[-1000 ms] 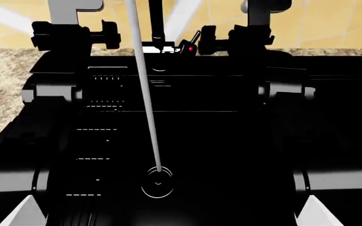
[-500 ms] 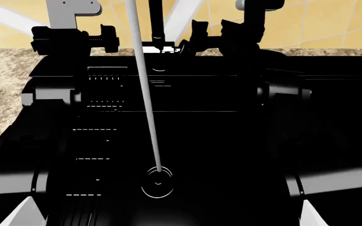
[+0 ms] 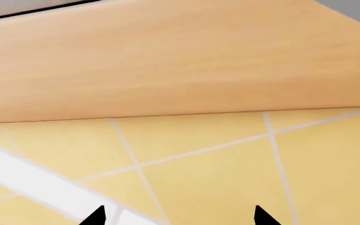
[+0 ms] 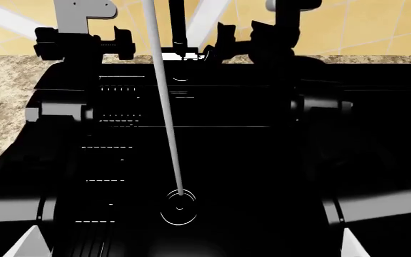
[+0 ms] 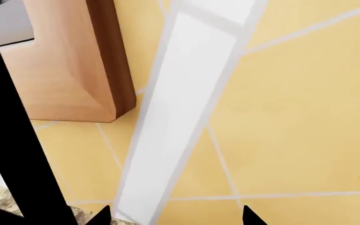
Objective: Pick the broccolis and squashs from the sink and place them in one bowl. Place the beet in the other bowl. Then turn off the sink faucet.
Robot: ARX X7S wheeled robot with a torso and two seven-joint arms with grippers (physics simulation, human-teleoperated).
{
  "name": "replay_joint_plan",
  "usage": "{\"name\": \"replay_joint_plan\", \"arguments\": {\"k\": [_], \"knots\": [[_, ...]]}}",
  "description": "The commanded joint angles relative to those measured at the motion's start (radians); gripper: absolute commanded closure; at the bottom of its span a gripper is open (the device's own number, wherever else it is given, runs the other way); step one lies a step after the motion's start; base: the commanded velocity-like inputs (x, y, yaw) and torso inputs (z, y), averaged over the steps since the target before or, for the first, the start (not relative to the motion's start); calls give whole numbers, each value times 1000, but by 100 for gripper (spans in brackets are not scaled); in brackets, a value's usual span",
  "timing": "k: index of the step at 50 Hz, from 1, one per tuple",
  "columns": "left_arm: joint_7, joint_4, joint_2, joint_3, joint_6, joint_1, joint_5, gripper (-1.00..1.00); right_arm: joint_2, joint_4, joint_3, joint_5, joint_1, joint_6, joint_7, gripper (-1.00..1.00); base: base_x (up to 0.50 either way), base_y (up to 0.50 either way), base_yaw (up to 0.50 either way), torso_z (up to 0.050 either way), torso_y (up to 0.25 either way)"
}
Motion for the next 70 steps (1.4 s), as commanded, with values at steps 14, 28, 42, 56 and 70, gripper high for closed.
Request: {"name": "replay_joint_plan", "arguments": {"k": [14, 28, 42, 56, 70], "knots": [[-1, 0, -2, 7, 1, 4, -6, -100, 1, 0, 207, -243, 17, -22, 10, -100, 0, 0, 0, 0, 0], [4, 0, -4, 16, 2, 7, -3, -100, 14, 0, 241, -384, -1, 24, 54, -100, 0, 0, 0, 0, 0], [18, 0, -4, 46, -15, 3, 2, -100, 20, 0, 232, -384, -1, 73, 64, -100, 0, 0, 0, 0, 0], [45, 0, -8, 56, -64, -65, -7, -100, 19, 0, 233, -385, 33, 75, 61, -100, 0, 0, 0, 0, 0], [75, 0, -2, 50, -91, -102, -5, -100, 13, 0, 213, -386, 89, 77, 59, -100, 0, 0, 0, 0, 0]]}}
